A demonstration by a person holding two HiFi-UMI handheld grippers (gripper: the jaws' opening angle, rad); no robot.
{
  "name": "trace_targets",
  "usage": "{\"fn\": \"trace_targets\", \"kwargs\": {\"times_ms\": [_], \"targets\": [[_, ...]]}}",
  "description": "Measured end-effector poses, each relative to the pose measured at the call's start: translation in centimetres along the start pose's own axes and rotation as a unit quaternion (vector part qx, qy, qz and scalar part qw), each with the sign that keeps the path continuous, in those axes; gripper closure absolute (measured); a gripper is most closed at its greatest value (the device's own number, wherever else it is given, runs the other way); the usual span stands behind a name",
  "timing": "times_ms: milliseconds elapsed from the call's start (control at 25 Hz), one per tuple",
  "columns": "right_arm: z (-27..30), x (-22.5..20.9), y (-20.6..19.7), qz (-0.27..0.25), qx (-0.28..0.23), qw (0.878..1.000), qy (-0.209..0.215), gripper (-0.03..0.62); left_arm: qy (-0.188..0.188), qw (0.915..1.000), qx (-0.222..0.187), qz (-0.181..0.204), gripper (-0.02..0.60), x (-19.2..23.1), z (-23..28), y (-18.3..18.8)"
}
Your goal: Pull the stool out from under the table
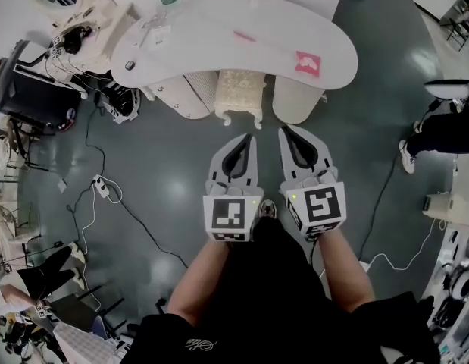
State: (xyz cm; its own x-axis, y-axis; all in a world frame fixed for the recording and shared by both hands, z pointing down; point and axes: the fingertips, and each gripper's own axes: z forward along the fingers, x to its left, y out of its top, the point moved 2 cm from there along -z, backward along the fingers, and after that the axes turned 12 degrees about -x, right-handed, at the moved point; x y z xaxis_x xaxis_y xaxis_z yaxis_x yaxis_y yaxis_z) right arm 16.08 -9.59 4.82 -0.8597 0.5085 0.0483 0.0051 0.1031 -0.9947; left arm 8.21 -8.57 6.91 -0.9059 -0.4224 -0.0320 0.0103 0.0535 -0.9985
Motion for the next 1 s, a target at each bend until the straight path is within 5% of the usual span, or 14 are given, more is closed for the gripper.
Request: {"fn": "trace_targets", "kwargs": {"times_ms": [480, 1000], "targets": [[9.7, 0.1, -3.1, 0.004, 0.031, 1.0, -0.001, 0.588, 0.008, 0.9997, 0.024, -0.002, 0.575, 9.4, 4.7, -2.5], [20.4, 3.6, -11.2, -0.051, 0.115, 0.99, -0.057, 0.588, -0.105, 0.9916, 0.064, 0.039, 0.575, 23.5, 7.7, -10.2]]}}
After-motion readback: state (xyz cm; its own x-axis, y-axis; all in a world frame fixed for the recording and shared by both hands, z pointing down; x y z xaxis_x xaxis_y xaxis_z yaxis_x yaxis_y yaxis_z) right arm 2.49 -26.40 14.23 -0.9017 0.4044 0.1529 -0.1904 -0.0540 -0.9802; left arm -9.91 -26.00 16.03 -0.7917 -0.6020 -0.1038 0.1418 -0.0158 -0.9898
